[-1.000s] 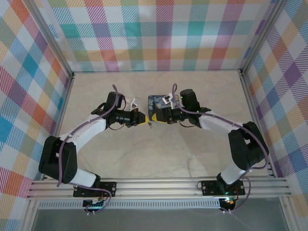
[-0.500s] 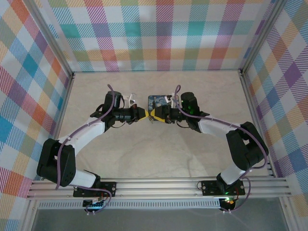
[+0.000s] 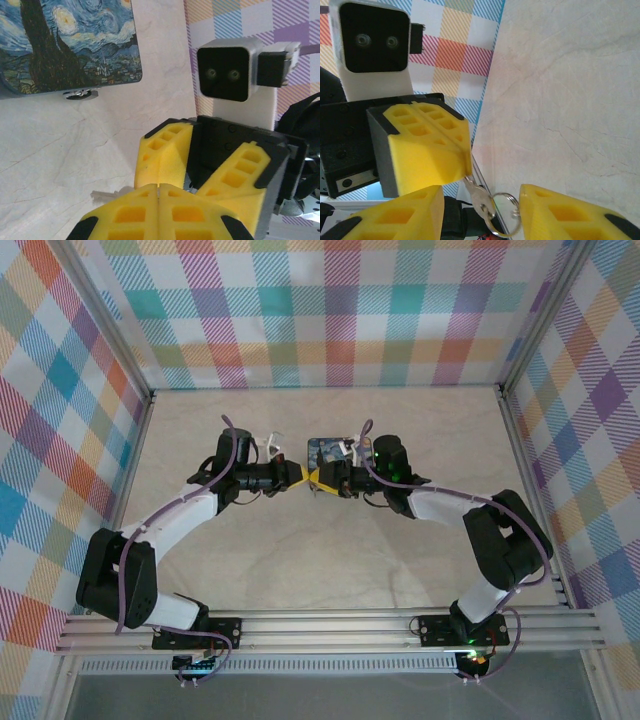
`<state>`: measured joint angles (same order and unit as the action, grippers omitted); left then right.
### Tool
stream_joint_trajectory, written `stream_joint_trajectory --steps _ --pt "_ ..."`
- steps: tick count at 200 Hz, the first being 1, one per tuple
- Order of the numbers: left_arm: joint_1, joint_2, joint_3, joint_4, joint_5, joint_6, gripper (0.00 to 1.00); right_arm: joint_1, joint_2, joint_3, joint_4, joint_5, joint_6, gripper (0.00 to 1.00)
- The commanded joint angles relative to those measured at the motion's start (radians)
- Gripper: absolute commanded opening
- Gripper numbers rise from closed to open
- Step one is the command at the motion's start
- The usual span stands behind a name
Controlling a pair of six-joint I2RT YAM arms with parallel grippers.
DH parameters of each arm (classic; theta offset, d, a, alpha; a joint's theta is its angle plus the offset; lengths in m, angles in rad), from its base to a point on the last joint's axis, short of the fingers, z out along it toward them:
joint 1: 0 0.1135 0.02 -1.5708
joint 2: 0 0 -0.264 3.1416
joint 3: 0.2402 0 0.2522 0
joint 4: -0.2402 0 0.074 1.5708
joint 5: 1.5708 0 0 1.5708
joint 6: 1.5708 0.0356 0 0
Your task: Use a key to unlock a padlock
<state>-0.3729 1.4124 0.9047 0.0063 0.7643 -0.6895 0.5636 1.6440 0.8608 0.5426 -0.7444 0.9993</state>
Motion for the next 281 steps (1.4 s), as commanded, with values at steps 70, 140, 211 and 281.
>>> stream_joint_trajectory --steps 70,140,211,281 --pt "-0.005 -0.03 -0.013 0.066 0.023 -0.029 0.0 0.011 0.028 -0.025 0.167 -0.03 0.073 0.29" --pt "-0.004 -0.027 -0.016 0.068 0.023 -0.03 0.0 0.012 0.041 -0.053 0.297 -0.06 0.123 0.07" --pt "0.001 -0.019 -0.022 0.046 -0.019 -0.043 0.26 0.01 0.033 -0.11 0.348 -0.046 0.134 0.0" --pt "-0.011 -0.037 0.012 -0.111 -0.214 -0.01 0.65 -0.05 -0.117 -0.181 0.007 -0.024 -0.083 0.0"
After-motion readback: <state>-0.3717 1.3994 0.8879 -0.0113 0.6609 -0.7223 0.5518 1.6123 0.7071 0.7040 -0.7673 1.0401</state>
